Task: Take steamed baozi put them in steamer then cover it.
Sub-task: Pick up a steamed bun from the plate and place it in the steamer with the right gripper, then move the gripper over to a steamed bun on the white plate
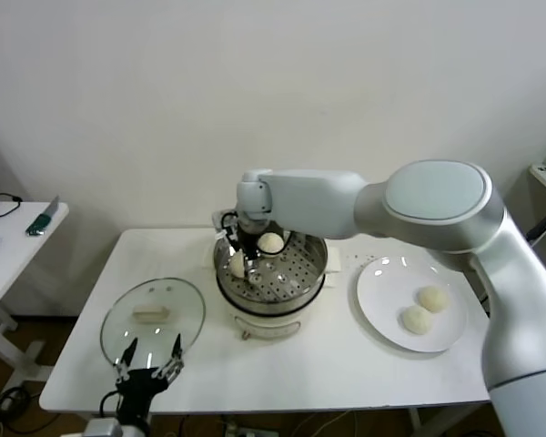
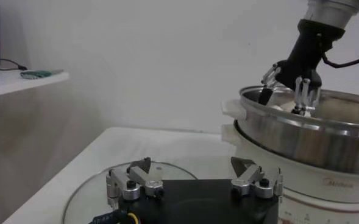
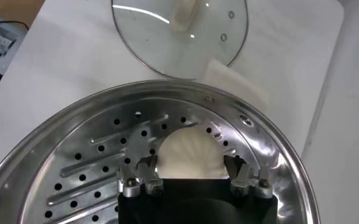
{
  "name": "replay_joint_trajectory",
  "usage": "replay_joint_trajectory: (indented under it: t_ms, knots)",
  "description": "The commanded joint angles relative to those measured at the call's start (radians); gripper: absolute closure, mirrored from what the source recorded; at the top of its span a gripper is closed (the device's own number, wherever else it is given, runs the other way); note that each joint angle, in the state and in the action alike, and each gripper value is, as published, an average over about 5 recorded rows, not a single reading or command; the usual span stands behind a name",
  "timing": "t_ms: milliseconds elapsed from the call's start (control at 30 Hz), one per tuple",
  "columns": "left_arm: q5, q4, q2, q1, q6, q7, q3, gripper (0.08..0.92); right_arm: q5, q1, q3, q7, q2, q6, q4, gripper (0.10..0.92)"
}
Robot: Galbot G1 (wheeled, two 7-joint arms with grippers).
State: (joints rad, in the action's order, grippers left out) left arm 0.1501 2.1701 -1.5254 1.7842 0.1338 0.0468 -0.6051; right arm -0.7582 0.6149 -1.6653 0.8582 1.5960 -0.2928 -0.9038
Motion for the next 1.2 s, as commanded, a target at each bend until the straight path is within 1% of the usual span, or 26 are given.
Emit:
replay_joint_trajectory:
  t_ms: [33, 167, 300, 467, 633, 800, 900, 1067, 1200]
  knots:
    - [0.0, 0.001, 0.001, 0.001, 0.0, 0.0, 0.001, 0.177, 0.006, 0.014, -0.004, 0.004, -0.008, 0.007, -0.016, 0.212]
    - [-0.001, 0.009, 0.001, 0.001, 0.003, 0.0, 0.004, 0.177, -0.019, 0.076, -0.011, 0.016, -0.062, 0.01, -0.082, 0.203]
    - [-0.002, 0.015, 0.002, 0.002, 0.006, -0.001, 0.006, 0.177, -0.069, 0.17, -0.032, 0.028, -0.148, 0.011, -0.183, 0.203]
    - [-0.003, 0.02, 0.006, 0.006, 0.006, -0.001, 0.007, 0.177, -0.131, 0.293, -0.091, 0.037, -0.317, 0.003, -0.352, 0.203]
    - [-0.003, 0.027, 0.007, 0.011, 0.005, -0.001, 0.008, 0.177, -0.125, 0.385, -0.177, 0.044, -0.53, -0.002, -0.488, 0.203]
    - [-0.003, 0.031, 0.008, 0.014, 0.003, -0.001, 0.004, 0.177, -0.062, 0.433, -0.253, 0.07, -0.695, 0.019, -0.548, 0.203]
    - [-0.002, 0.03, 0.007, 0.013, 0.0, -0.001, 0.001, 0.177, 0.003, 0.429, -0.287, 0.084, -0.78, 0.038, -0.561, 0.203]
    - [0.003, 0.015, 0.01, -0.003, -0.014, -0.013, -0.011, 0.177, 0.143, 0.325, -0.277, 0.085, -0.901, 0.057, -0.532, 0.203]
    - [0.026, 0.001, 0.021, -0.025, -0.016, -0.032, -0.03, 0.177, 0.225, 0.215, -0.219, 0.079, -0.953, 0.063, -0.483, 0.203]
